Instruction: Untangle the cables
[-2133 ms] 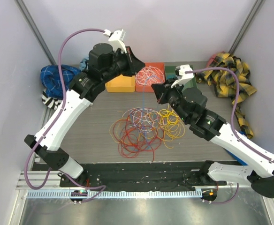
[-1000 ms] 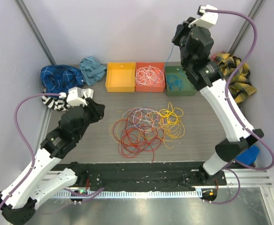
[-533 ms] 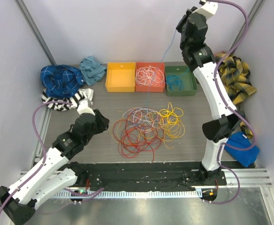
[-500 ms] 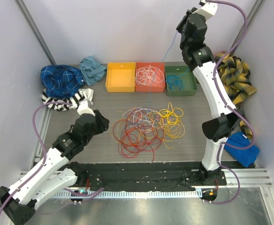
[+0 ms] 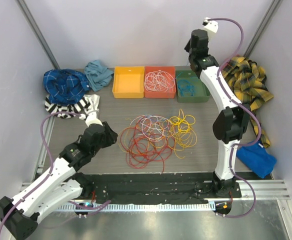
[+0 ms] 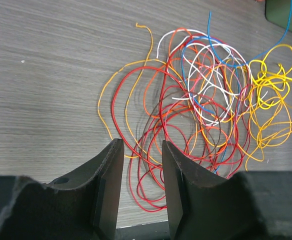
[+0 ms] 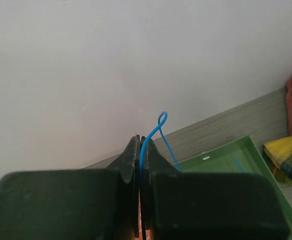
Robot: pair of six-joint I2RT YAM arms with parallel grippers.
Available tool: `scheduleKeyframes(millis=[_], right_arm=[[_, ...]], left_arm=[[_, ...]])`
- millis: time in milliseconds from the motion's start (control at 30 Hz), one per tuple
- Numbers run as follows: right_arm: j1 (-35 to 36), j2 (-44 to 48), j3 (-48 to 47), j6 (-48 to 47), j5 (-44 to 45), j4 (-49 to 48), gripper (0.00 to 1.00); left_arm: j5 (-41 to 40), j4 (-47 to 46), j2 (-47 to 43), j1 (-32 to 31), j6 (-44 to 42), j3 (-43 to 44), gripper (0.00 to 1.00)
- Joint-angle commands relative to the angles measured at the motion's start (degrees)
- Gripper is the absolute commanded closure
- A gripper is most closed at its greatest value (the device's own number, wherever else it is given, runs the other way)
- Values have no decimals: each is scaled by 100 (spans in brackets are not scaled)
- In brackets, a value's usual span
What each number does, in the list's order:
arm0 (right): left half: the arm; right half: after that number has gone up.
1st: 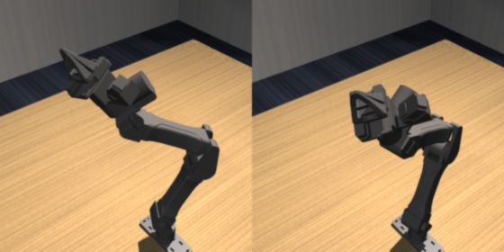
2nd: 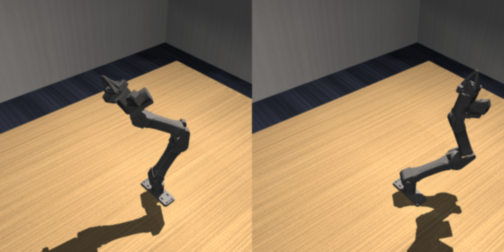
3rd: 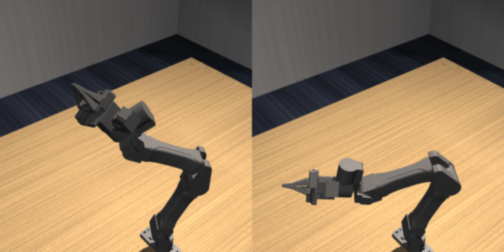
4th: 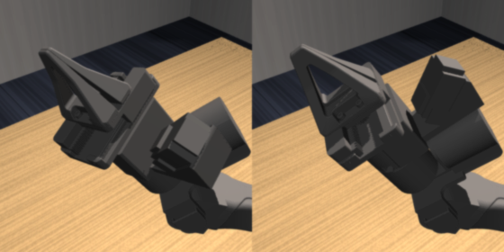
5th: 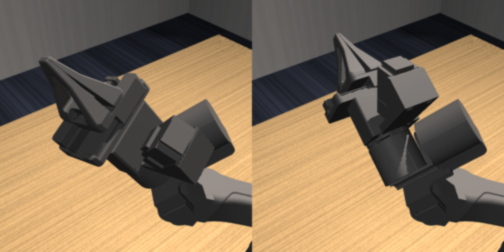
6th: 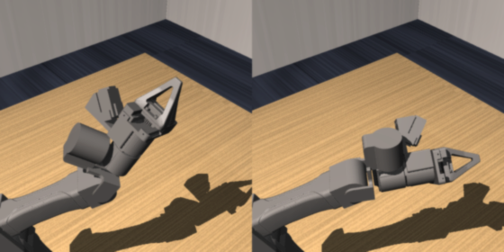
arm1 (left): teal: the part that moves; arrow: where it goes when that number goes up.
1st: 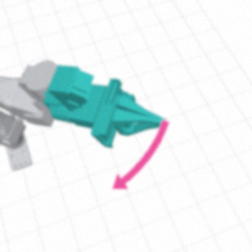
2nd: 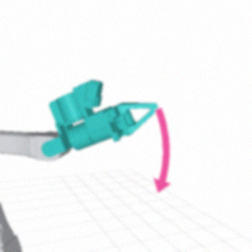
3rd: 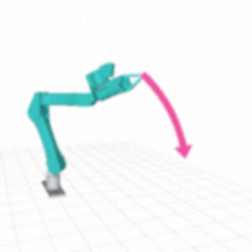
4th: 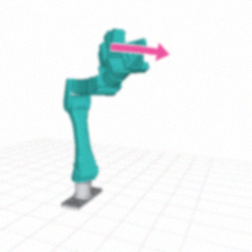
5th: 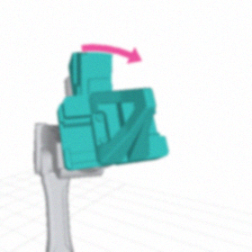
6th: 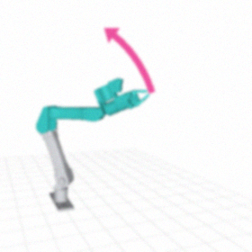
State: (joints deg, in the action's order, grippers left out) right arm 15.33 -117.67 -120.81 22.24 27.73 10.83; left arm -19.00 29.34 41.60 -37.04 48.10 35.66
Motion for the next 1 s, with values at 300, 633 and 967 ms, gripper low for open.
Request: scheduleKeyframes(millis=[300, 633, 967], right_arm=[[-91, 473, -127, 140, -136, -55, 99], [-259, -247, -118, 255, 225, -55, 99], [-408, -994, 216, 342, 162, 7, 99]], left_arm=[[723, -368, -29, 12, 543, -331, 61], [468, -227, -118, 12, 534, -402, 61], [617, -473, 533, 12, 525, -323, 62]])
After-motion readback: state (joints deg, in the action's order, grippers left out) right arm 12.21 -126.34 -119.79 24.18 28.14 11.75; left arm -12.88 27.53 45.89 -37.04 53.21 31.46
